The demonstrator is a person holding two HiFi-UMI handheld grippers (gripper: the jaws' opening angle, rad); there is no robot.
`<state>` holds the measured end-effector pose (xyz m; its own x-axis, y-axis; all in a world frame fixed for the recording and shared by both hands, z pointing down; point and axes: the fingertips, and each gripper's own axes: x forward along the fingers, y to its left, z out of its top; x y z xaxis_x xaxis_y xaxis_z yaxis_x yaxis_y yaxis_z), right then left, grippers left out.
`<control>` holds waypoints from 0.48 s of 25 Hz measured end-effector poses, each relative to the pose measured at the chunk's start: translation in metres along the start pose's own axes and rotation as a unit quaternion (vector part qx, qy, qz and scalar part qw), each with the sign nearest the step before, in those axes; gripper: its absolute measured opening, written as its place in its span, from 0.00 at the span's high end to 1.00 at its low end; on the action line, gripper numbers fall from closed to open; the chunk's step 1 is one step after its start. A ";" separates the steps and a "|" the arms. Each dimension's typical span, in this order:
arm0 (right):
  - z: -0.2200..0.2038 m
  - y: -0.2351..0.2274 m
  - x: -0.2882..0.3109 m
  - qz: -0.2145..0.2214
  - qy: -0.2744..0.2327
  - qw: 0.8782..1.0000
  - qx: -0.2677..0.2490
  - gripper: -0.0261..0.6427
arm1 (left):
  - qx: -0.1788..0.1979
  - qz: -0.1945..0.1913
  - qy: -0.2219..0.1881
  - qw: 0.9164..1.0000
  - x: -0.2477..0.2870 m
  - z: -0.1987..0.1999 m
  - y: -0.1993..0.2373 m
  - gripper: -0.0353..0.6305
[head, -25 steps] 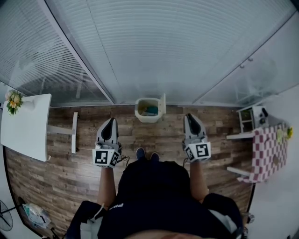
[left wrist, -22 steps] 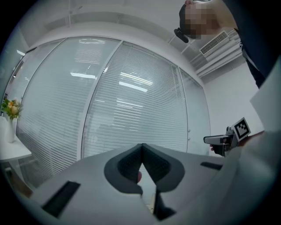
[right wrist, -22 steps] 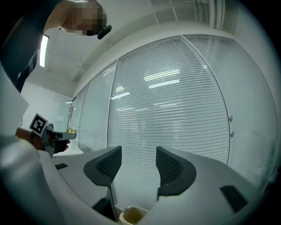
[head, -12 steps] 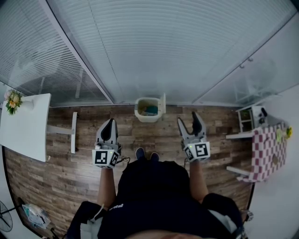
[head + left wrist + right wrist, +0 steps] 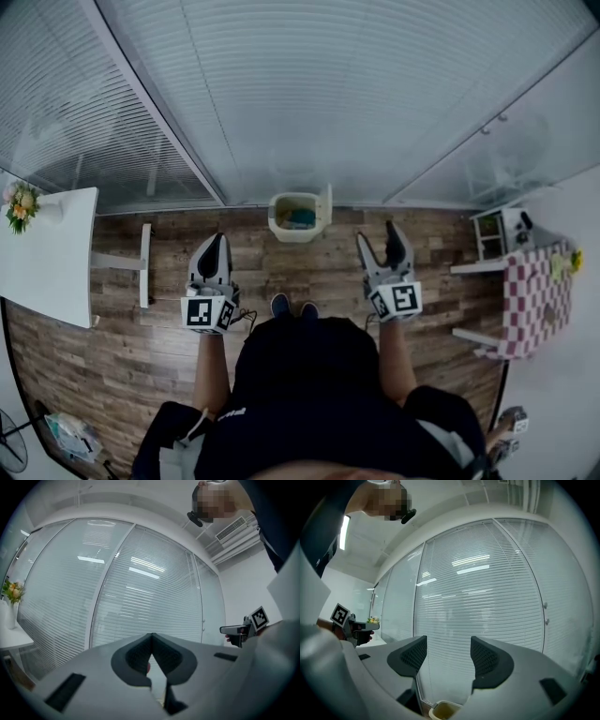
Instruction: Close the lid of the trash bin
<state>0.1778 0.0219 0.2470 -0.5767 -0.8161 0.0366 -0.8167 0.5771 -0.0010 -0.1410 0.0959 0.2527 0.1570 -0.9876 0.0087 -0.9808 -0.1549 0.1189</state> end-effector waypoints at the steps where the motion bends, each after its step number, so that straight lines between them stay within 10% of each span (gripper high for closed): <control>1: -0.001 0.002 0.001 -0.001 0.001 1.000 -0.001 0.57 | 0.001 0.000 -0.001 1.000 -0.001 0.000 0.003 0.94; 12: -0.018 0.015 -0.005 -0.026 0.021 0.999 0.002 0.57 | -0.011 -0.026 0.011 1.000 -0.003 -0.009 0.016 0.94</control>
<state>0.1694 0.0353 0.2647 -0.5326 -0.8427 0.0780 -0.8454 0.5341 -0.0028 -0.1564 0.0961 0.2633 0.2108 -0.9772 0.0239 -0.9683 -0.2054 0.1422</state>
